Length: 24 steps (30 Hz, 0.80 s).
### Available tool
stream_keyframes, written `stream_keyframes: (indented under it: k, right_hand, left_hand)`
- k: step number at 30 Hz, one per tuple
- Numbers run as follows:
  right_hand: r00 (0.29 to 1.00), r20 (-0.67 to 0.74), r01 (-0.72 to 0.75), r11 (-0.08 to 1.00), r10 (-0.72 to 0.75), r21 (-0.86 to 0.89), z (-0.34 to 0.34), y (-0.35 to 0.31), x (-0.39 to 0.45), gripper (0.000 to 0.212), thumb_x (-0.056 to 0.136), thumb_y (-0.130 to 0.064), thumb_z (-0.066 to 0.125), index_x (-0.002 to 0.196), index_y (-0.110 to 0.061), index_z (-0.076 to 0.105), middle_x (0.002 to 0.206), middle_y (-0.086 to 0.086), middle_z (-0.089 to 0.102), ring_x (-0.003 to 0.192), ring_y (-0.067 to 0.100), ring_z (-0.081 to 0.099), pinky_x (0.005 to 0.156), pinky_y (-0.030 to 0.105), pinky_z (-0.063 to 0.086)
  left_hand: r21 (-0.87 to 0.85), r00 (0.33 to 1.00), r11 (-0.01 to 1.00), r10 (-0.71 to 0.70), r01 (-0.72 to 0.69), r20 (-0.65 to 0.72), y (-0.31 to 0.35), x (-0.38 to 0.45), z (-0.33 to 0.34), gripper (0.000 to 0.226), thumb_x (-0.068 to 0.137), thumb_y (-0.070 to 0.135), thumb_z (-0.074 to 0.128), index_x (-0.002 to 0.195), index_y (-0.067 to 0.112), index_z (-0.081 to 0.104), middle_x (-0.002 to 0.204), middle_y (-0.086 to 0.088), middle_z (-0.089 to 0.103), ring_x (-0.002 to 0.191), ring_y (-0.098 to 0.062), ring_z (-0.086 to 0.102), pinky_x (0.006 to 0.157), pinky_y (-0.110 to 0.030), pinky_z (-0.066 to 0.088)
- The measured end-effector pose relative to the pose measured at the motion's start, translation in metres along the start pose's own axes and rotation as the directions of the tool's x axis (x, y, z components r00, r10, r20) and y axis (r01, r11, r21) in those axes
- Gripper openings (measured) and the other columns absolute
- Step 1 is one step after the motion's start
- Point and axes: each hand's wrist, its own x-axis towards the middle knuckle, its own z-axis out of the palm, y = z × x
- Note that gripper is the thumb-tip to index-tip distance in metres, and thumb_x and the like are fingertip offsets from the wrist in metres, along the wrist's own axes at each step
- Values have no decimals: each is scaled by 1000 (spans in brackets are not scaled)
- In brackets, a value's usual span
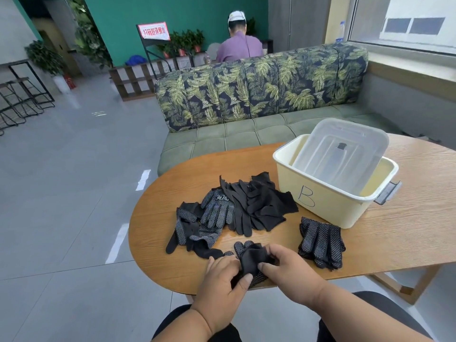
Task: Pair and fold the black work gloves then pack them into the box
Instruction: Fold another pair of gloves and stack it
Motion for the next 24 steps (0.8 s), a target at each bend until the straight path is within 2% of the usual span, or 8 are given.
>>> stream_keyframes:
  k: [2, 5, 9, 13, 16, 19, 21, 24]
  right_hand:
    - [1000, -19, 4, 1000, -4, 6, 2, 0, 5, 9, 97, -23, 68, 100, -31, 70, 93, -15, 76, 89, 2, 68, 88, 28, 57]
    - [995, -97, -26, 1000, 26, -4, 9, 3, 18, 20, 97, -32, 68, 115, -39, 63, 95, -11, 73, 86, 7, 69, 85, 37, 59]
    - [992, -129, -25, 983, 1, -182, 21, 8, 29, 52, 97, -39, 68, 141, -53, 43, 114, -13, 60, 86, 11, 64, 74, 27, 51]
    - [979, -150, 76, 934, -136, -349, 26, 13, 30, 51, 98, -42, 65, 143, -54, 44, 133, -17, 57, 115, 8, 60, 93, 27, 51]
    - [974, -135, 115, 913, -181, -391, 27, 19, 30, 42, 98, -49, 61, 139, -53, 52, 126, -19, 53, 110, 4, 58, 91, 24, 50]
    - [974, -78, 168, 905, -214, -391, 23, 23, 24, 40, 91, -47, 61, 131, -48, 63, 123, -21, 45, 108, 3, 53, 96, 21, 46]
    - [973, -24, 196, 885, -228, -422, 21, 29, 19, 50, 81, -41, 61, 131, -43, 65, 129, -16, 42, 114, 4, 51, 101, 19, 42]
    - [969, 2, 215, 837, -248, -503, 22, 33, 17, 60, 76, -41, 55, 135, -40, 64, 138, -9, 42, 123, 12, 50, 108, 22, 39]
  left_hand:
    - [4, 999, 1000, -24, 24, -47, 1, 2, 0, 30, 99, 59, 43, 98, 34, 58, 99, 22, 54, 106, -6, 50, 117, -42, 30]
    - [-85, 978, 986, -154, 144, -138, 6, 7, -3, 23, 96, 54, 54, 101, 33, 62, 95, 18, 54, 97, -10, 54, 92, -36, 49]
    - [-196, 920, 933, -339, 302, -197, 12, 10, -3, 30, 89, 40, 74, 115, 39, 58, 90, 15, 58, 93, -9, 56, 84, -28, 48]
    - [-300, 897, 899, -388, 318, -211, 11, 8, -2, 65, 86, 30, 78, 133, 49, 39, 104, 17, 58, 104, -3, 56, 91, -23, 46]
    - [-204, 918, 938, -325, 282, -226, 8, 6, -3, 50, 88, 34, 75, 131, 45, 51, 114, 22, 48, 111, -2, 53, 99, -30, 49]
    - [15, 951, 990, -130, 140, -280, 6, 0, -6, 34, 88, 48, 66, 121, 39, 64, 120, 20, 46, 115, -4, 48, 102, -30, 46]
    - [145, 967, 987, -31, 69, -251, 6, -4, -5, 42, 80, 58, 64, 118, 39, 68, 124, 17, 49, 118, -8, 45, 104, -30, 41]
    - [253, 983, 966, -1, 48, -181, 6, -8, -5, 56, 74, 63, 62, 124, 40, 67, 132, 15, 52, 125, -12, 43, 108, -33, 41]
